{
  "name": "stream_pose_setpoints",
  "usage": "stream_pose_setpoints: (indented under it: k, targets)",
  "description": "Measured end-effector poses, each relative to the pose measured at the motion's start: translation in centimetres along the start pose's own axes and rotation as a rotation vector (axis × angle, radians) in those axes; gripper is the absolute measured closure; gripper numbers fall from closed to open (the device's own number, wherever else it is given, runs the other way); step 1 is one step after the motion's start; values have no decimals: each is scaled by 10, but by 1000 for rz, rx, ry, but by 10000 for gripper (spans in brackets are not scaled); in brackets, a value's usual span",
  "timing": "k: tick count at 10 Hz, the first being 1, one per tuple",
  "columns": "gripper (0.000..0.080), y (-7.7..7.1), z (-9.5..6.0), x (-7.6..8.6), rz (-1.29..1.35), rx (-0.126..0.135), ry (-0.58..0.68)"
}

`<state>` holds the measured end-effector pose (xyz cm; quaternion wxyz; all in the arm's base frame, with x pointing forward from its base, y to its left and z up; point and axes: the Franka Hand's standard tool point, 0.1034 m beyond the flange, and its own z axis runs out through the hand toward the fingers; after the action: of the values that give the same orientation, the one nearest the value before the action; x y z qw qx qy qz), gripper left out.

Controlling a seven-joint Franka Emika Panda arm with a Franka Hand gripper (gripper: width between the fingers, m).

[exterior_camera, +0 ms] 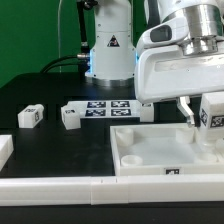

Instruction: Assemble one leg

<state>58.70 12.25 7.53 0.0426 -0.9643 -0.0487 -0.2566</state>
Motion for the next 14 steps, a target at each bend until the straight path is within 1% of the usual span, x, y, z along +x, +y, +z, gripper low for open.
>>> stream_pose_setpoints:
  k: [1,3,4,7,10,12,14]
  targets:
    - [508,1,0,0,-1,-1,-1]
    - [507,9,12,10,-13,-5,-1]
    - [507,9,16,11,-12,-4,0]
    - [507,10,16,10,-12,-8,14]
    - [507,14,15,7,-12,-20,54]
    - [507,14,15,7,-12,-20,54]
    - [507,11,13,5,-15,-16,44]
